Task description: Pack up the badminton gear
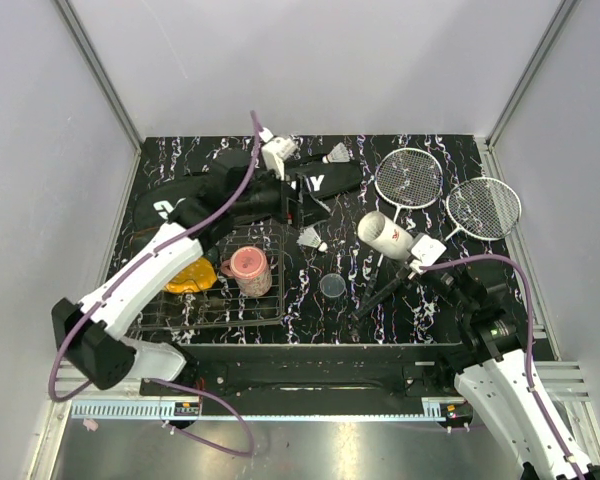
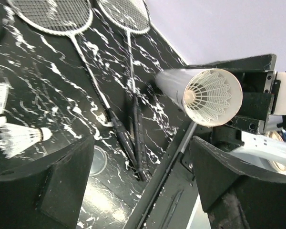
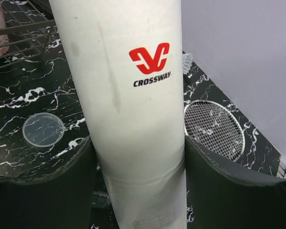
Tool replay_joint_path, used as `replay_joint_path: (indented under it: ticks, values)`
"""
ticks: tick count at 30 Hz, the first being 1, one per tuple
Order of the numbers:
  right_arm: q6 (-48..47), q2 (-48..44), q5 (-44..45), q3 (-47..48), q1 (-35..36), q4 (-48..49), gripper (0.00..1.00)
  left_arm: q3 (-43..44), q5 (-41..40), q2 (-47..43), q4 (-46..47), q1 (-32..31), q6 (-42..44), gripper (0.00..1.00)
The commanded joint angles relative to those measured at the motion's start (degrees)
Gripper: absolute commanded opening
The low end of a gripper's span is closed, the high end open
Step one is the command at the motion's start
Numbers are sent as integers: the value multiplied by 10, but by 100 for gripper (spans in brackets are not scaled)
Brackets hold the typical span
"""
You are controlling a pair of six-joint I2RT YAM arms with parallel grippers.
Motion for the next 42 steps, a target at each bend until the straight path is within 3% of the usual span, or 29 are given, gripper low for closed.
replay_joint_path:
  ticks: [1, 6, 15, 22, 32, 35, 36, 37, 40, 42]
  values:
    - [8, 2, 47, 8, 2, 51, 21, -43, -100, -35, 26, 17, -7, 82]
    - [17, -4, 67, 9, 1, 53, 21, -14, -158, 90, -24, 18, 9, 81]
    - [21, -10, 50, 7, 2, 54, 21, 111, -276, 293, -67, 26, 59, 80]
    - [21, -12, 44, 3, 1, 60, 21, 131, -253, 352, -74, 32, 59, 69]
    - [23, -10, 44, -1, 1, 67, 21, 148, -189, 397, -66, 33, 45, 43]
    - [23, -11, 46, 0, 0, 66, 21, 150, -175, 398, -65, 32, 39, 29]
    - [23, -10, 47, 0, 1, 66, 21, 148, -176, 393, -64, 32, 38, 15]
    - [23, -10, 50, 0, 2, 66, 21, 146, -176, 384, -63, 33, 38, 11]
    - [25, -5, 56, 1, 2, 64, 21, 147, -168, 332, -63, 32, 38, 0]
    - [25, -2, 57, 1, 1, 64, 21, 148, -150, 275, -62, 32, 31, 0]
